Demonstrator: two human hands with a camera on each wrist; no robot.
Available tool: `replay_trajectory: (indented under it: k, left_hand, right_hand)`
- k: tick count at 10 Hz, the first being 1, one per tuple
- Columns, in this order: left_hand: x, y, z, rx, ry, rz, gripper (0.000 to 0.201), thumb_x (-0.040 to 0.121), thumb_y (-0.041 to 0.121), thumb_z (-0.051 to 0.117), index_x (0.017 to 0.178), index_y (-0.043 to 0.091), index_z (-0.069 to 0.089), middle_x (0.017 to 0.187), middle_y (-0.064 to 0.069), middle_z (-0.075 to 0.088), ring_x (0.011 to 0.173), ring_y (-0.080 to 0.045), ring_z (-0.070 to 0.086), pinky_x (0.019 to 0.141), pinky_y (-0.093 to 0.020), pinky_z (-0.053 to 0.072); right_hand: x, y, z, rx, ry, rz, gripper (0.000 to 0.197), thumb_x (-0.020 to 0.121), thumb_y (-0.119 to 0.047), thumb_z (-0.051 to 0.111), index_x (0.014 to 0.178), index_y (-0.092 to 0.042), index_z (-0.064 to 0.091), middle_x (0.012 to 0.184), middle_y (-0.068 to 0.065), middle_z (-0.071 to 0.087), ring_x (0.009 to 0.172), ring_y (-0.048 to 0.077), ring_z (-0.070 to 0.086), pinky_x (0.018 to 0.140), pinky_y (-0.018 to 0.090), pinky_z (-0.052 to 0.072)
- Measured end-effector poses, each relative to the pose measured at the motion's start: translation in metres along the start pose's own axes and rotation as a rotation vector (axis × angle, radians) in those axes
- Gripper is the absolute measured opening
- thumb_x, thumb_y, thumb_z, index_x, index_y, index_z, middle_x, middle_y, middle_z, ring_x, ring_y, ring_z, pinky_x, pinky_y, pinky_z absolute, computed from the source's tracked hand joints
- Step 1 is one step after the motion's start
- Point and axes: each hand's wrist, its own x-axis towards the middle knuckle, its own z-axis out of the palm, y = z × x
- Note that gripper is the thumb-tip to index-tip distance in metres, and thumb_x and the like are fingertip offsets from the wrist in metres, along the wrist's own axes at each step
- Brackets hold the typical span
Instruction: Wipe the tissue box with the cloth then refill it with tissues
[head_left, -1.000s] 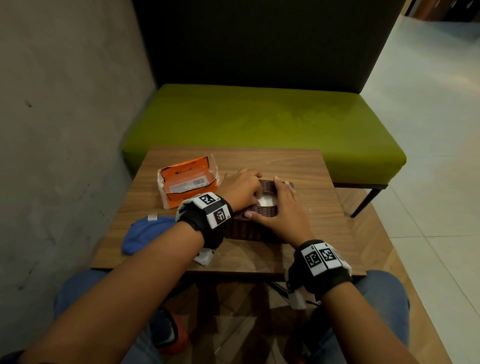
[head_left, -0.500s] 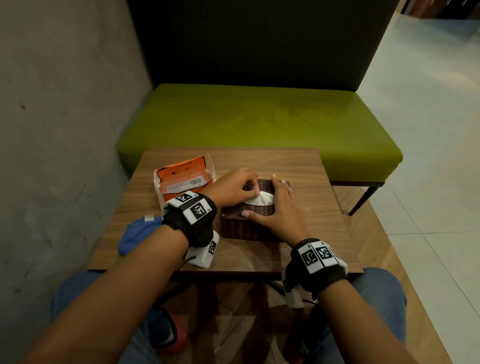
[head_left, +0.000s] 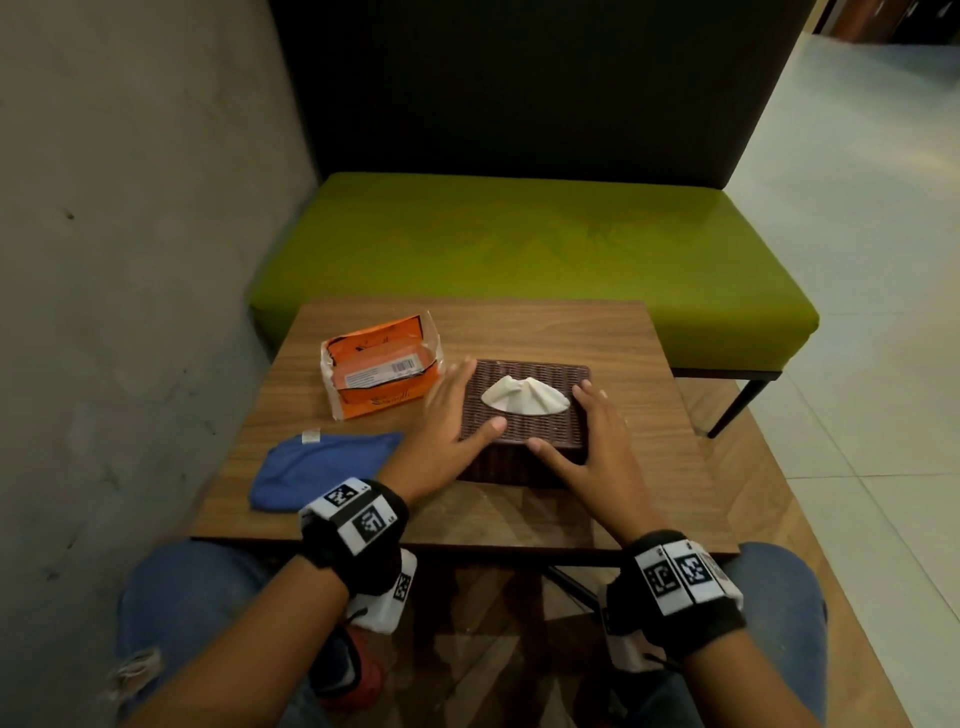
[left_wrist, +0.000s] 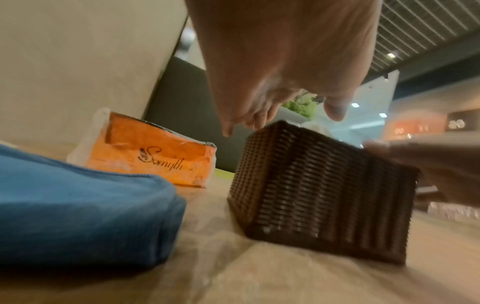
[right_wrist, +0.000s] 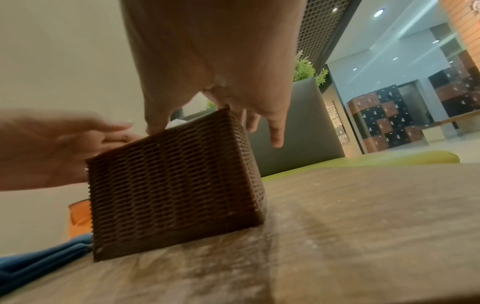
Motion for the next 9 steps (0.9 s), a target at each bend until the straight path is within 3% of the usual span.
replay_trajectory:
  k: [1,3,4,5,6,7,8,9]
  left_hand:
    - [-0.002,-0.006,0.013,0.103,-0.027,0.0,0.076,0.093,0.051,0.04,0.15,0.02,0.002,0.159,0.004,-0.006,0.145,-0.009,-0.008,0.12,-0.04,0.004]
    - [0.036,-0.018,0.005,0.191,-0.062,-0.033,0.08,0.09,0.058,0.036,0.15,0.018,0.002,0.159,0.002,-0.007,0.146,-0.012,-0.007,0.119,-0.047,0.008]
    - [0.059,-0.02,-0.004,0.213,-0.094,-0.063,0.079,0.092,0.054,0.039,0.15,0.016,0.002,0.159,0.0,-0.007,0.146,-0.013,-0.008,0.119,-0.048,0.008]
    - [0.068,-0.018,-0.008,0.203,-0.076,-0.058,0.077,0.094,0.05,0.041,0.15,0.013,0.003,0.159,-0.002,-0.007,0.146,-0.014,-0.008,0.12,-0.043,0.006]
    - [0.072,-0.022,-0.007,0.175,-0.073,-0.04,0.077,0.093,0.051,0.042,0.15,0.015,0.004,0.159,0.0,-0.007,0.146,-0.012,-0.008,0.12,-0.042,0.007]
    - [0.079,-0.021,-0.014,0.23,-0.115,-0.052,0.08,0.09,0.053,0.046,0.151,0.017,0.008,0.16,0.001,-0.002,0.146,-0.013,-0.003,0.12,-0.038,0.008]
    - [0.077,-0.013,-0.037,0.13,-0.024,-0.018,0.083,0.084,0.053,0.057,0.149,0.022,0.016,0.158,0.003,0.013,0.144,-0.011,0.012,0.116,-0.03,0.015]
    - [0.05,-0.025,-0.065,-0.083,0.283,-0.013,0.056,0.088,0.04,0.059,0.138,0.022,0.04,0.143,0.004,0.044,0.133,-0.011,0.037,0.109,-0.028,0.031]
  right_hand:
    - [0.007,0.001,0.002,-0.033,-0.029,0.003,0.082,0.08,-0.049,0.07,0.145,-0.011,0.038,0.156,0.004,0.031,0.146,0.019,0.022,0.118,0.033,0.022]
    - [0.047,0.005,0.006,-0.068,-0.084,0.034,0.084,0.08,-0.053,0.068,0.146,-0.011,0.035,0.158,0.006,0.028,0.147,0.019,0.023,0.116,0.049,0.028]
    - [0.072,0.005,0.01,-0.071,-0.115,0.041,0.084,0.081,-0.051,0.068,0.145,-0.009,0.035,0.157,0.009,0.028,0.146,0.021,0.024,0.116,0.049,0.028]
    - [0.088,0.007,0.012,-0.075,-0.133,0.05,0.085,0.08,-0.052,0.068,0.145,-0.009,0.035,0.158,0.009,0.027,0.146,0.021,0.024,0.116,0.048,0.028]
    - [0.091,0.01,0.012,-0.121,-0.126,0.052,0.088,0.076,-0.06,0.066,0.145,-0.012,0.036,0.157,0.006,0.03,0.145,0.02,0.028,0.113,0.054,0.03]
    - [0.096,0.014,0.01,-0.167,-0.114,0.033,0.09,0.074,-0.062,0.066,0.143,-0.011,0.039,0.151,0.008,0.039,0.139,0.024,0.037,0.109,0.053,0.035]
    - [0.095,0.004,0.006,-0.186,-0.115,-0.008,0.093,0.072,-0.069,0.063,0.14,-0.009,0.041,0.151,0.008,0.038,0.139,0.025,0.037,0.112,0.049,0.034]
    - [0.077,-0.013,-0.012,-0.094,-0.056,-0.07,0.084,0.077,-0.056,0.066,0.143,-0.01,0.039,0.155,0.008,0.03,0.143,0.018,0.029,0.116,0.023,0.022]
